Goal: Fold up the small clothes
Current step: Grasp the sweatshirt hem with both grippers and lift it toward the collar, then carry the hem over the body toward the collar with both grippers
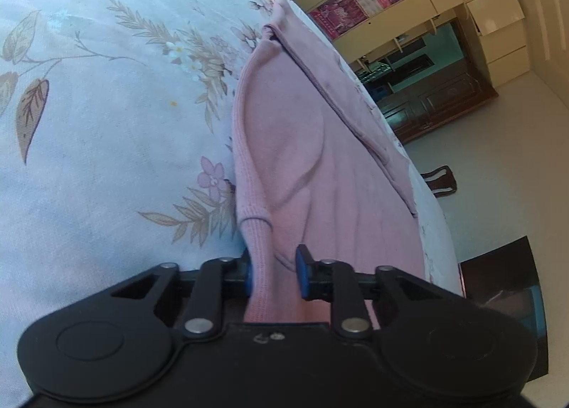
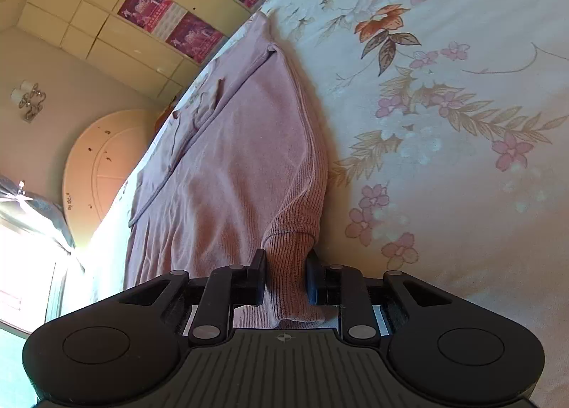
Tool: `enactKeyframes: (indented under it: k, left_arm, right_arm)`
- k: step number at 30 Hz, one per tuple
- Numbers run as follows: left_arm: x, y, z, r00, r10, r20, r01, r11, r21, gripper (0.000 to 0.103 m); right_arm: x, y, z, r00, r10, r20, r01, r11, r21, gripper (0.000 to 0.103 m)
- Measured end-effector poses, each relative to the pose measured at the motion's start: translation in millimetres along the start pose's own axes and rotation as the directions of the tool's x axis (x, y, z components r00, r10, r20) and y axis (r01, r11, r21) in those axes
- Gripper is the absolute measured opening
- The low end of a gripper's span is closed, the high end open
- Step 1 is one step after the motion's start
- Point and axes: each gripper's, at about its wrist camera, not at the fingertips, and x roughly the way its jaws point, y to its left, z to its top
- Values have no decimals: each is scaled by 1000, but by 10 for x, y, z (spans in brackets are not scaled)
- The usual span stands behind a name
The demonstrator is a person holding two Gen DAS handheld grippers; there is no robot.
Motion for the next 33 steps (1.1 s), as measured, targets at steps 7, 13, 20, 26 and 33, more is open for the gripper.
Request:
enactKeyframes:
  k: [7, 13, 20, 26, 33]
  left_arm:
    - [-427, -135, -35, 972, -138, 188, 143, 990, -12, 5]
    - [-181, 153, -139, 994, -15, 105, 26, 994, -107, 5]
    - [-412, -77, 56, 982, -78, 171, 87, 995, -46, 4]
    - [-343, -570, 567, 952, -163, 259, 163, 986, 19, 4]
    - [265, -1173, 1598, 937, -166, 307, 141, 985, 101, 4]
  right_arm:
    - [-453, 407, 4, 989, 62, 138, -39, 985, -166, 9]
    - [-73, 91, -124, 997, -73, 7, 73, 994, -87, 10]
    - [-320, 436, 76, 995, -1, 99, 13, 992, -123, 10]
    - [-332, 870, 496, 987, 20, 162, 6, 987, -161, 10]
    - [112, 1262, 1629, 975, 38, 220, -8, 991, -134, 10]
